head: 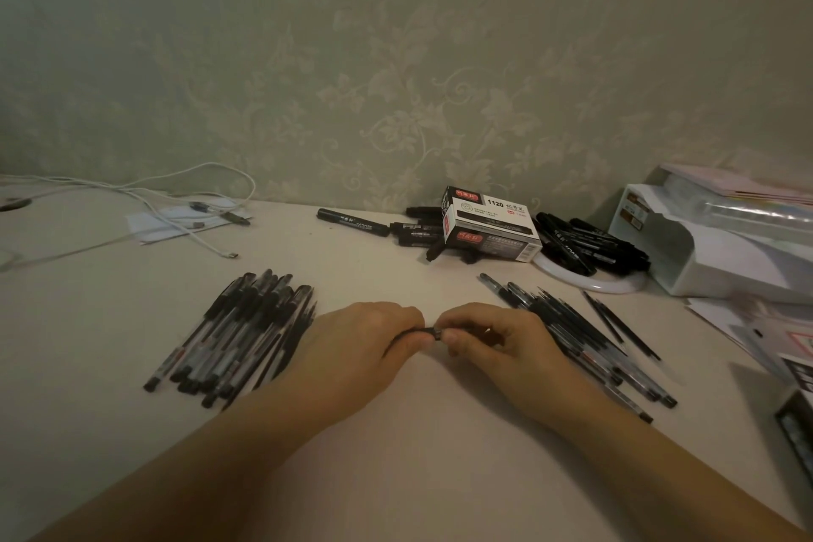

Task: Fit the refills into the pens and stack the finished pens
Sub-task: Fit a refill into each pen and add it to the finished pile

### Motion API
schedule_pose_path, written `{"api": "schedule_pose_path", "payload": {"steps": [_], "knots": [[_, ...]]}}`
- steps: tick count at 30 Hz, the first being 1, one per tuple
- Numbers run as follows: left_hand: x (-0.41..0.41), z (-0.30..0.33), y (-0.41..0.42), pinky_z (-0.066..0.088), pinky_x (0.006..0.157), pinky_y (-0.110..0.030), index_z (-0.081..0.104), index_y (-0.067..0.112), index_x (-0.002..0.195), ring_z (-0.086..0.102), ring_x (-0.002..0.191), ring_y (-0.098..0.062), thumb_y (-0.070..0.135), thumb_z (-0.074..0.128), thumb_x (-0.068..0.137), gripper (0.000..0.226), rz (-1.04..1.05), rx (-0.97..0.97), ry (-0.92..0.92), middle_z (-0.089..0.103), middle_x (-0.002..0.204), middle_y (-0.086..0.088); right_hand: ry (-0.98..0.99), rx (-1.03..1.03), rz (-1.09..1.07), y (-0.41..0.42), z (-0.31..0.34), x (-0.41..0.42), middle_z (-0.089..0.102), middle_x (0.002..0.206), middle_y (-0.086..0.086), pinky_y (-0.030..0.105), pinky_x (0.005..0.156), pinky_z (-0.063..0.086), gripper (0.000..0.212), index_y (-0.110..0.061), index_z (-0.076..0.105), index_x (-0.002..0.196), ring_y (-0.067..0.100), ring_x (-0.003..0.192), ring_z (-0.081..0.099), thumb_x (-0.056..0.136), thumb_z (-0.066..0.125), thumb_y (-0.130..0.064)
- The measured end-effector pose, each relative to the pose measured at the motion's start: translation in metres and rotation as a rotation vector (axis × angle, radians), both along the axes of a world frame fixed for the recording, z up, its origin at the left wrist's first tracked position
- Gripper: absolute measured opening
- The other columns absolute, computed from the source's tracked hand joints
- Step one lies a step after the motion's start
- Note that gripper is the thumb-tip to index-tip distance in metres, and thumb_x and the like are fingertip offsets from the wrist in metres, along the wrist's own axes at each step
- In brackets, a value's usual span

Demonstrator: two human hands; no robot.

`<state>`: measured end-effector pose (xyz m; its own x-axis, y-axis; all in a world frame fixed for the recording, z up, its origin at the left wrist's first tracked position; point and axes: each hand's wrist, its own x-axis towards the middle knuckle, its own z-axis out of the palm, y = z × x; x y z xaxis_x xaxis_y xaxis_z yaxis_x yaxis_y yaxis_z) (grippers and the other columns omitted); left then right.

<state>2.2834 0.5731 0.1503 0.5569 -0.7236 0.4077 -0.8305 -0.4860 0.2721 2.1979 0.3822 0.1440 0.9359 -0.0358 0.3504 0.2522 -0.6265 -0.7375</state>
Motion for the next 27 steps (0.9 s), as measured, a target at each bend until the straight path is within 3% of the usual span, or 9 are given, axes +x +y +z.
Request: {"api": "schedule_pose_path", "payload": {"steps": [3,6,9,12,17,22,27], "knots": [[0.000,0.000,-0.001,0.048,0.066,-0.031,0.061,0.031,0.099,0.055,0.076,-0.007,0.051,0.037,0.097,0.031,-0.002,-0.031,0.014,0.061,0.083,0.010,0.000,0.061,0.004,0.001,0.000,0.002,0.072,0.088,-0.012,0.017,0.077,0.051,0.015,-0.032,0.075,0.097,0.008,0.084,0.066,0.093,0.067,-0.020],[-0.004,0.000,-0.004,0.042,0.059,-0.025,0.063,0.031,0.096,0.052,0.066,-0.006,0.049,0.042,0.096,0.028,-0.005,-0.163,0.089,0.056,0.070,0.011,-0.041,0.301,-0.021,0.007,0.000,0.006,0.072,0.085,0.000,0.023,0.074,0.054,0.012,-0.031,0.075,0.097,0.017,0.080,0.068,0.087,0.071,-0.026],[-0.005,0.000,-0.005,0.033,0.054,-0.020,0.059,0.031,0.097,0.049,0.060,-0.006,0.043,0.044,0.097,0.019,0.029,-0.232,0.104,0.050,0.063,0.010,-0.035,0.468,-0.046,0.013,-0.001,0.009,0.073,0.081,0.004,0.020,0.069,0.054,0.028,-0.028,0.071,0.103,0.017,0.076,0.070,0.077,0.071,-0.038],[-0.001,0.003,-0.002,0.030,0.052,-0.020,0.052,0.028,0.102,0.047,0.060,-0.005,0.033,0.045,0.098,0.009,0.089,-0.273,0.100,0.047,0.066,0.008,0.006,0.481,-0.083,0.012,-0.002,0.009,0.075,0.083,0.002,0.016,0.065,0.052,0.033,-0.027,0.065,0.110,0.007,0.069,0.067,0.080,0.070,-0.041],[0.020,0.014,0.016,0.034,0.055,-0.021,0.053,0.022,0.099,0.046,0.067,-0.006,0.025,0.049,0.097,0.005,0.359,-0.349,0.013,0.046,0.084,0.008,0.010,0.479,-0.130,0.008,-0.004,0.010,0.073,0.082,0.003,0.015,0.063,0.050,0.012,-0.025,0.068,0.105,0.004,0.065,0.062,0.094,0.064,-0.022],[0.039,0.021,0.046,0.042,0.062,-0.033,0.060,0.020,0.097,0.051,0.072,-0.018,0.029,0.053,0.093,0.012,0.663,-0.192,-0.028,0.051,0.084,0.000,0.020,0.456,-0.117,0.008,-0.007,0.011,0.073,0.082,0.001,0.016,0.064,0.050,0.012,-0.025,0.069,0.104,0.004,0.067,0.063,0.095,0.064,-0.019],[0.043,0.024,0.064,0.048,0.064,-0.035,0.062,0.018,0.091,0.054,0.072,-0.022,0.028,0.054,0.091,0.013,0.771,-0.113,0.044,0.056,0.082,-0.003,0.027,0.453,-0.113,0.007,-0.008,0.011,0.073,0.082,0.000,0.017,0.065,0.050,0.014,-0.027,0.069,0.102,0.005,0.068,0.063,0.095,0.064,-0.017]]}}
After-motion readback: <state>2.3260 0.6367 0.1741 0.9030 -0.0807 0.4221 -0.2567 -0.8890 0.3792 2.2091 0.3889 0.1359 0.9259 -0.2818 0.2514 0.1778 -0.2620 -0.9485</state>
